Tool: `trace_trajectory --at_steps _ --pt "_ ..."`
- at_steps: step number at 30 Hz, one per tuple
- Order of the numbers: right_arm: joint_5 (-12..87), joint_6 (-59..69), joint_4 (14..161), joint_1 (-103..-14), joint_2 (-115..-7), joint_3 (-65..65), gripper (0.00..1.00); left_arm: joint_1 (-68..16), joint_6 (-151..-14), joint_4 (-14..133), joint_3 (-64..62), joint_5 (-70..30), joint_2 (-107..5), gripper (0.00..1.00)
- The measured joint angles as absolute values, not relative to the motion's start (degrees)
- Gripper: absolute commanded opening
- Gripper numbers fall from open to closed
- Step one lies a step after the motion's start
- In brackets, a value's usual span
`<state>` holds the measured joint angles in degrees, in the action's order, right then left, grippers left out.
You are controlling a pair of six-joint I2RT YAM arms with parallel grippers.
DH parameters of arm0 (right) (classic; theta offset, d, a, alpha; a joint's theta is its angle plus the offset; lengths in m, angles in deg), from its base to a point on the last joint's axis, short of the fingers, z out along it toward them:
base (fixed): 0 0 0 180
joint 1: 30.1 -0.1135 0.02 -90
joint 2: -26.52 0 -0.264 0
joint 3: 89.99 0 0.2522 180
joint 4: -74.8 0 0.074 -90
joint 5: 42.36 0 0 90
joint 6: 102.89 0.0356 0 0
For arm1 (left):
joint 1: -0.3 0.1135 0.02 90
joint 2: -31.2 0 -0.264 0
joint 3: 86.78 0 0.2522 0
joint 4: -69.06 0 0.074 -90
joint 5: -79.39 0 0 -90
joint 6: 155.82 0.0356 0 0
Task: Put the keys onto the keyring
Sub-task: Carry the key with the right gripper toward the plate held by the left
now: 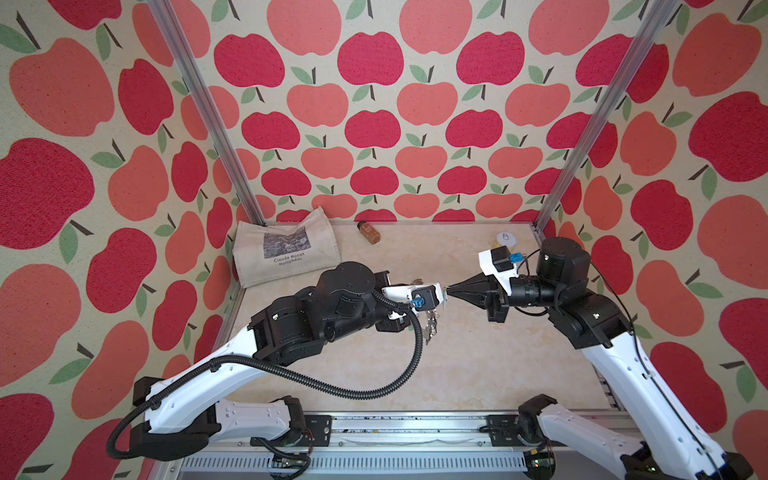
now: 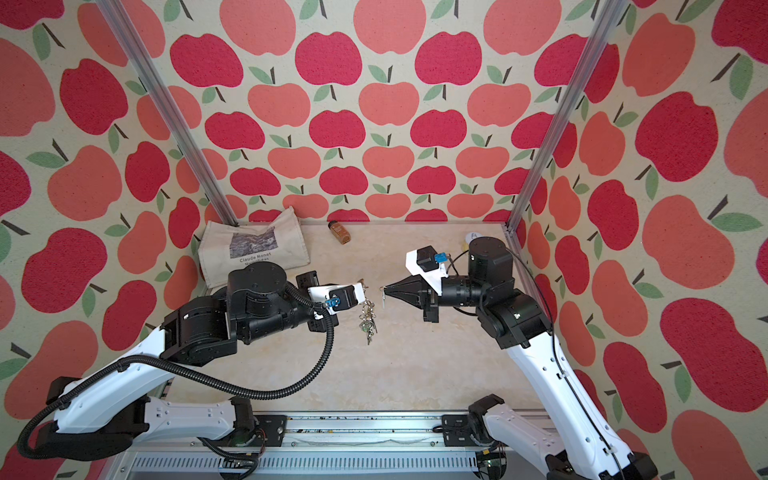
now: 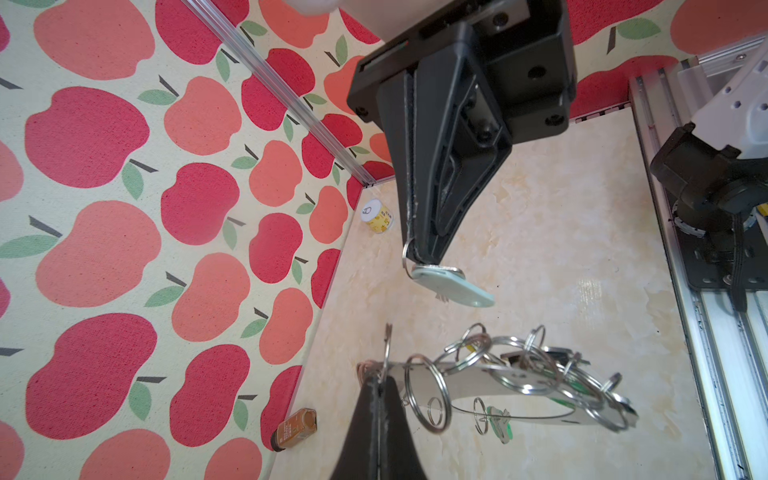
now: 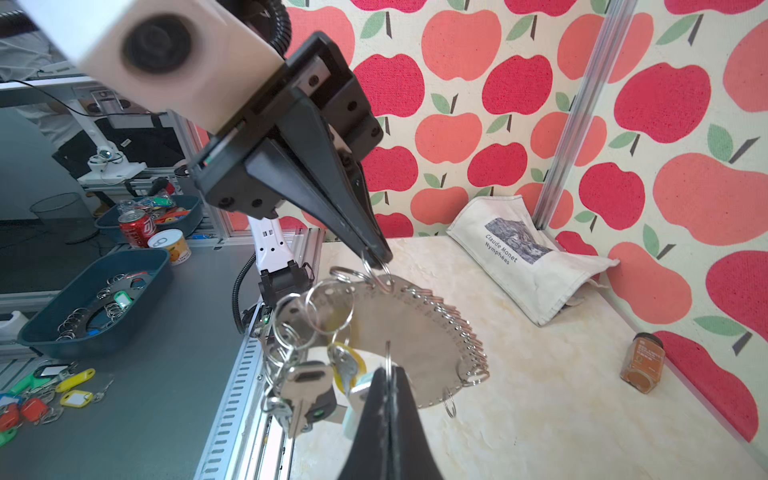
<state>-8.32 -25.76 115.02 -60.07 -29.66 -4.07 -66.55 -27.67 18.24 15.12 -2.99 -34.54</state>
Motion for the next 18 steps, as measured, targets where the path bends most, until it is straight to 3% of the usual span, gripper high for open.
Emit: trace_trajectory --at_steps 10,18 --pt "-11.3 -24.4 115.5 -60.1 -28.0 -2.3 0.00 -71.0 -19.3 21.0 14.5 1.9 -34.7 0.00" --pt "-7.8 -27.5 120.0 -60.6 -26.6 0.8 0.00 -72.9 -11.2 26.6 11.3 4.2 -33.8 0.00"
